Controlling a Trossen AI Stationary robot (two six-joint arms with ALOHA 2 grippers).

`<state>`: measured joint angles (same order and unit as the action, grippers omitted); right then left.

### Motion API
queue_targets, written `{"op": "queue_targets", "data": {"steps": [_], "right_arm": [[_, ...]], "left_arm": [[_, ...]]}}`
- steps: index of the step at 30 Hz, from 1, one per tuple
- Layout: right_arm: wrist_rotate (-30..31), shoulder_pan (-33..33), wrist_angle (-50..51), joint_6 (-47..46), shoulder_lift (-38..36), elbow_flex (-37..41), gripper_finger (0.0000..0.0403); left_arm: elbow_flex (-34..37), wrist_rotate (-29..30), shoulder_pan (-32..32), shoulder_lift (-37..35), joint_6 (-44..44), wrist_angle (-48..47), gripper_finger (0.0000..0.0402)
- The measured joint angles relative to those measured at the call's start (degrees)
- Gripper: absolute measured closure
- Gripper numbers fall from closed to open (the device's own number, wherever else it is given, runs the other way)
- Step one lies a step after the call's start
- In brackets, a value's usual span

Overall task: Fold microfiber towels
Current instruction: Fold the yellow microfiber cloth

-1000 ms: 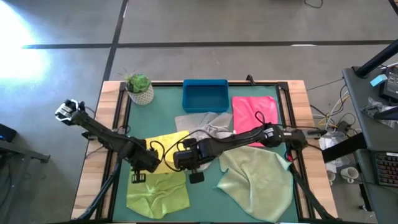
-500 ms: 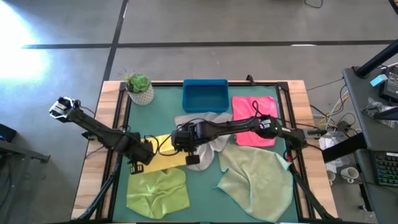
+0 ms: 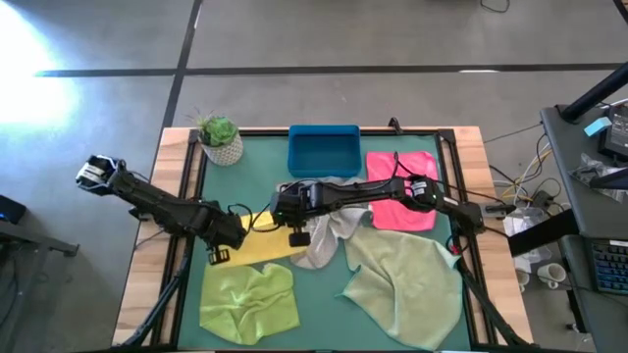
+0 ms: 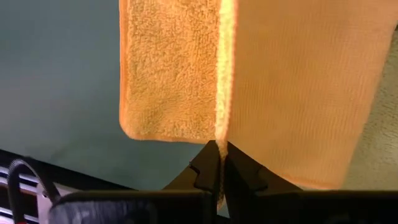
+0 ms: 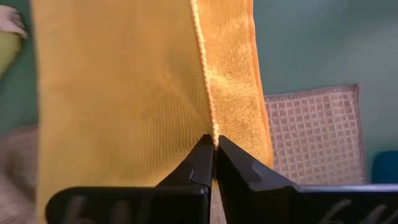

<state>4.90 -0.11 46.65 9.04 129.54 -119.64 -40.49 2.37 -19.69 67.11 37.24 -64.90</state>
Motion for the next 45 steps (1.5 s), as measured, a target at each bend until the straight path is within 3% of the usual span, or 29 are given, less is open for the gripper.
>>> {"op": "queue_targets", "data": {"steps": [13,30,37,45], "right_arm": [[1.82,-1.17,-2.08,0.68,0.00,2.06,0.0394],[2.68,-1.17,-2.42,1.49,0.00,2.06,0.0393],[2.68,-1.17,-2.40,0.62,0.00,2.06,0.0370],[2.69,-1.17,-2.42,-0.33,0.00,2.06,0.0333]], "left_arm": [[0.00,4.08,2.87,1.46,-2.13,0.15,0.0402],[0.00,4.02,2.87,1.46,-2.15,0.17,0.0396],[0.00,3.96,2.87,1.80,-2.34,-0.01,0.0351],[0.00,3.96,2.87,2.89,-3.52,0.00,0.0346]]}}
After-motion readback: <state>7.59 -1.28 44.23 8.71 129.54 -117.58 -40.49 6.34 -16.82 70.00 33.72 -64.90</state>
